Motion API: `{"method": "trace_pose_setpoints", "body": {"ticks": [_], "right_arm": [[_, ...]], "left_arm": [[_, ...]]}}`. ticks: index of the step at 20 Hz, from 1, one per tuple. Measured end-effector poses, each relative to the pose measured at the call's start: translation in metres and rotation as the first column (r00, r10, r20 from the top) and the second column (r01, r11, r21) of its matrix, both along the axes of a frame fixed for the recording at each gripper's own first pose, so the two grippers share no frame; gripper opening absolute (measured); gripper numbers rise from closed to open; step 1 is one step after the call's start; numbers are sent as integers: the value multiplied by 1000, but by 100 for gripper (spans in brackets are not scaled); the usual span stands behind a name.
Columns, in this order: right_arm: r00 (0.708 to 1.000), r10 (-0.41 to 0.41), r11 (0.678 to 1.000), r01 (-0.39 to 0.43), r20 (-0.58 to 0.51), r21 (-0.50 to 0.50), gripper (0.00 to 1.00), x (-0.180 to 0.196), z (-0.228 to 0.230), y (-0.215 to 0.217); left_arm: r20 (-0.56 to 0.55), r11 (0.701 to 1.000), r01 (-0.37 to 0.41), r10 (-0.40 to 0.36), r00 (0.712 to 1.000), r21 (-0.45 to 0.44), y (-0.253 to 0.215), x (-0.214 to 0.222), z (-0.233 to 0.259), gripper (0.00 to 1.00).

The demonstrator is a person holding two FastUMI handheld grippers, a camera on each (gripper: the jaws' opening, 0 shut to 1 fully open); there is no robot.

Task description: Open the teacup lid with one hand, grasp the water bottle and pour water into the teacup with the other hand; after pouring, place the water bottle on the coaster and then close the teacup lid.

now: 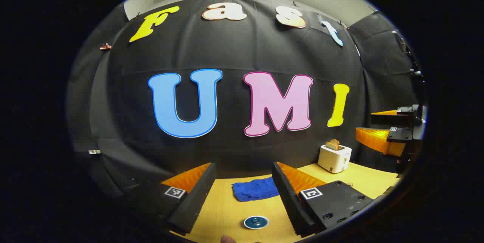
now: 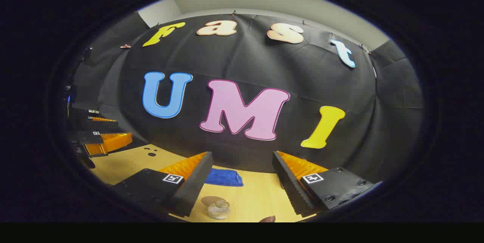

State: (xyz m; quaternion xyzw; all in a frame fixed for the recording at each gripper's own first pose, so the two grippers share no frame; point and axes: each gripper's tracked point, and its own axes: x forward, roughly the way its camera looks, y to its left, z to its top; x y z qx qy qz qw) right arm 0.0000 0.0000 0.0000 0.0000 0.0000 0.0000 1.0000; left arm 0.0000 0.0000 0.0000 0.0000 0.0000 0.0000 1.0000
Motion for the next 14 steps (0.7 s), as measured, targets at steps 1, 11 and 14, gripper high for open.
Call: {"method": "trace_pose_setpoints", "body": {"ticks": [1,11,14], "right_arm": [[1000,2,1000,-2,1,-2,96,0,0,1],[1000,26,1000,-26,-8,-2,98,-4,-10,9],[1000,26,1000,-26,-13,3,98,-5,-12,10]], "left_arm": [[-1,1000,3,-3,1000,1,-1,0,-1,94],[-3,999,42,-42,999,20,-17,-8,-9,94],[-8,999,50,-50,999,15,-21,-9,-10,95]]}}
